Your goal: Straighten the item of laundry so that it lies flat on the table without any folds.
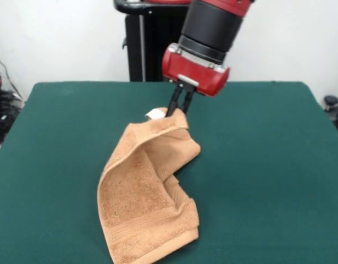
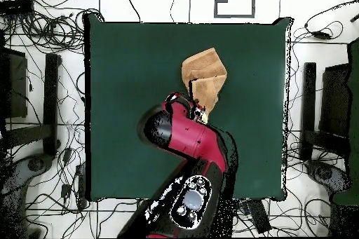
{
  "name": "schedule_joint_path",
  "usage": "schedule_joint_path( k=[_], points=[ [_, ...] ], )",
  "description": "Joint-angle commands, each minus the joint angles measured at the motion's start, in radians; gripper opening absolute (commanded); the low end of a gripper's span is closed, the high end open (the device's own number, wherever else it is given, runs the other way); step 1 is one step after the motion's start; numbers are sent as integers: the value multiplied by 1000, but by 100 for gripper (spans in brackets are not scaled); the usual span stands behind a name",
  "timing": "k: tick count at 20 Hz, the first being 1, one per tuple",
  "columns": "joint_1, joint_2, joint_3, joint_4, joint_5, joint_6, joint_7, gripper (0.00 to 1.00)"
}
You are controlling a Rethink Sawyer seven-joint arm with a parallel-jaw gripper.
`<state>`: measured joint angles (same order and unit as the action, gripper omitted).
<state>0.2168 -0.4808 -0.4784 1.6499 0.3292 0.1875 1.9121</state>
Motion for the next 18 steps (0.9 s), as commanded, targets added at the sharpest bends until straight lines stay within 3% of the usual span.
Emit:
schedule_joint_path(
  k=[1, 18],
  points=[
    [97, 107, 38, 49, 122, -78, 351, 0],
    [307, 201, -70, -14, 338, -50, 385, 0]
  ],
)
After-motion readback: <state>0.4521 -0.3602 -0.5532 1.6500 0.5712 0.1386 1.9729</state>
